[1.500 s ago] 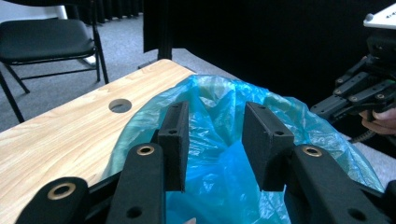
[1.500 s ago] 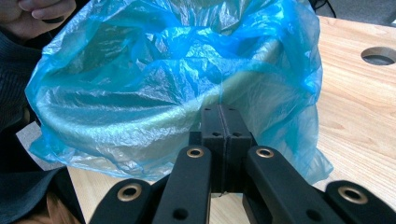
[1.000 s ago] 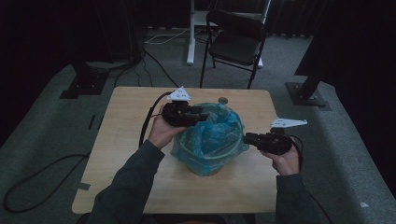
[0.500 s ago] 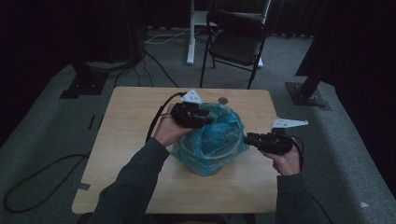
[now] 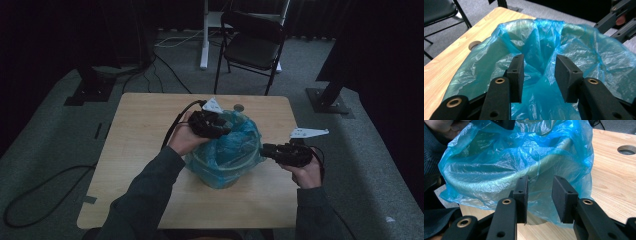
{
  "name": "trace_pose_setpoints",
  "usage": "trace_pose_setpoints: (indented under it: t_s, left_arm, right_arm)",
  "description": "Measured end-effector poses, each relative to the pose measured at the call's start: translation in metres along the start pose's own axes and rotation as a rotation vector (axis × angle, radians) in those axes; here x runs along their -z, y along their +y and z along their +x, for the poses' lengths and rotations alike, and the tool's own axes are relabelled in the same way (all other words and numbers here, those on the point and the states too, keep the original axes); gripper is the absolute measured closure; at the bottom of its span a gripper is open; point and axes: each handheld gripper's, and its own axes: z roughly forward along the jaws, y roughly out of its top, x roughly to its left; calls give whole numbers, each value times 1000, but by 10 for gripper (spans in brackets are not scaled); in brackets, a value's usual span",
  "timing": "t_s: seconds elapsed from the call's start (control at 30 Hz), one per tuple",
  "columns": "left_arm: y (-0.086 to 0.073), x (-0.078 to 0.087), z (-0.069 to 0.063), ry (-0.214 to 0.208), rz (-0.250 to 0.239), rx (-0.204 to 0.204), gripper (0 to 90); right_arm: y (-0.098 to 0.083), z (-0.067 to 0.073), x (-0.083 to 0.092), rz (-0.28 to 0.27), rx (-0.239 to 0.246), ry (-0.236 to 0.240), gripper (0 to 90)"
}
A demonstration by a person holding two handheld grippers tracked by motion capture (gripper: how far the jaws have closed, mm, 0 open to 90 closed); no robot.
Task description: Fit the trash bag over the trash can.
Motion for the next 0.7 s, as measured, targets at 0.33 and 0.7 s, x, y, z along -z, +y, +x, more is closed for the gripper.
trace_pose_setpoints:
  t_s: [0.33,0.7]
  left_arm:
    - [11,-6,-3,3,35,-43,595]
    - [15,-19,-8,-25,110,-96,597]
  right_arm:
    - [-1,-1,-2,11,1,7,658]
    - [-2,-1,-2,12,1,7,658]
